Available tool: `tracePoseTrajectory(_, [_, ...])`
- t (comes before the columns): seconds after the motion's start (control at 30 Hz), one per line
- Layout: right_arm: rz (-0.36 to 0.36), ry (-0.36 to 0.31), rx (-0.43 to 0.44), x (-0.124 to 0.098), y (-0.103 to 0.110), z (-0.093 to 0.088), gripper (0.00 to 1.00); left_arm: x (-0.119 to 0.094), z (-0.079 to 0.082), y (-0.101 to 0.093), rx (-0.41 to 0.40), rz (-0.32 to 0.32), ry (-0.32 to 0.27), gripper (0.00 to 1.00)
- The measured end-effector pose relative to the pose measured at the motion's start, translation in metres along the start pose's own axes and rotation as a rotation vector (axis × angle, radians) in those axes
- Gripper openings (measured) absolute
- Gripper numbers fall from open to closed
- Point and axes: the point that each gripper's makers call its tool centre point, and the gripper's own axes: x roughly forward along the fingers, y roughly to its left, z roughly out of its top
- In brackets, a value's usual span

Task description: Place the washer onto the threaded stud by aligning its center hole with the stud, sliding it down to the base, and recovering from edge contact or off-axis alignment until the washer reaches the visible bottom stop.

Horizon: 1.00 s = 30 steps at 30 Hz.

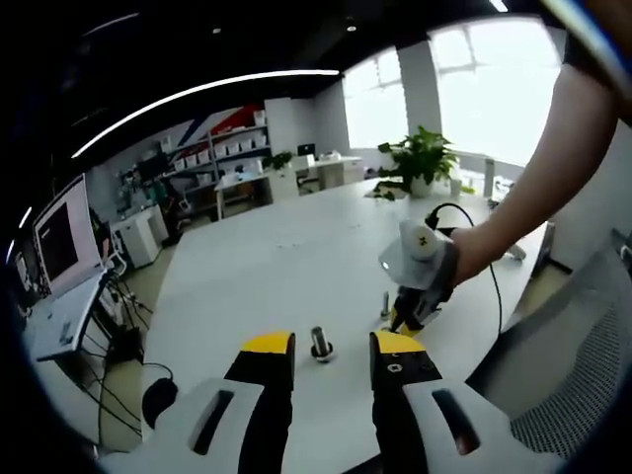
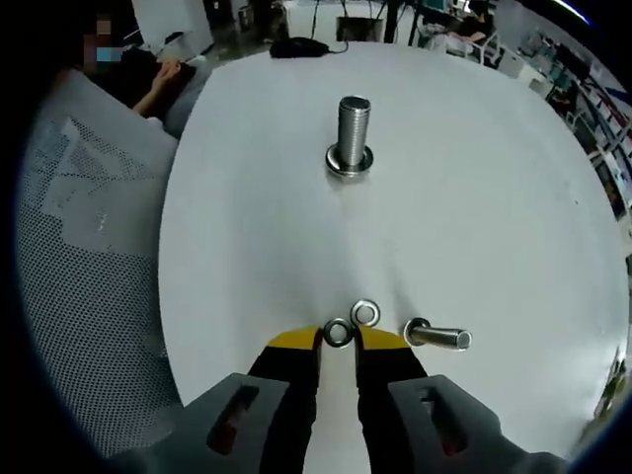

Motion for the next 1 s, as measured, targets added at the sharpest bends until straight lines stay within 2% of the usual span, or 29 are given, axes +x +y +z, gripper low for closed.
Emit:
tracePoseTrajectory(0.17, [0.036,0.025,-0.006,-0.0009,-0.0009,-0.0007,0.15,0.0003,-0.0009,0.0005,0.0,0.003,0.006,0.28])
tracePoseTrajectory(0.3, [0.055,0.077,-0.026,0.0008,-0.0017,-0.0004,0.15,0.0014,-0.002,-0.0004,0.005,0.0,0.013,0.28])
tracePoseTrajectory(0.53, [0.041,0.095,-0.068,0.0026,-0.0039,0.0052,0.14,0.001,-0.0023,0.0011,0.001,0.008,0.015,0.28])
tracePoseTrajectory(0.6, [0.034,0.112,-0.057,0.0015,0.0,0.0035,0.14,0.0018,-0.0031,0.0005,0.005,0.005,0.02,0.28])
tracePoseTrajectory(0.7, [0.024,0.101,-0.065,0.0006,-0.0013,0.0019,0.13,0.002,-0.004,0.0002,0.004,0.005,0.024,0.28])
tracePoseTrajectory(0.83, [0.027,0.078,-0.034,-0.0007,-0.0013,0.0013,0.13,0.0024,-0.0051,0.0003,0.003,0.007,0.03,0.28])
tracePoseTrajectory(1.0, [0.002,0.072,-0.057,-0.0006,0.0009,0.0003,0.13,0.0021,-0.0052,0.0017,0.001,0.013,0.03,0.28])
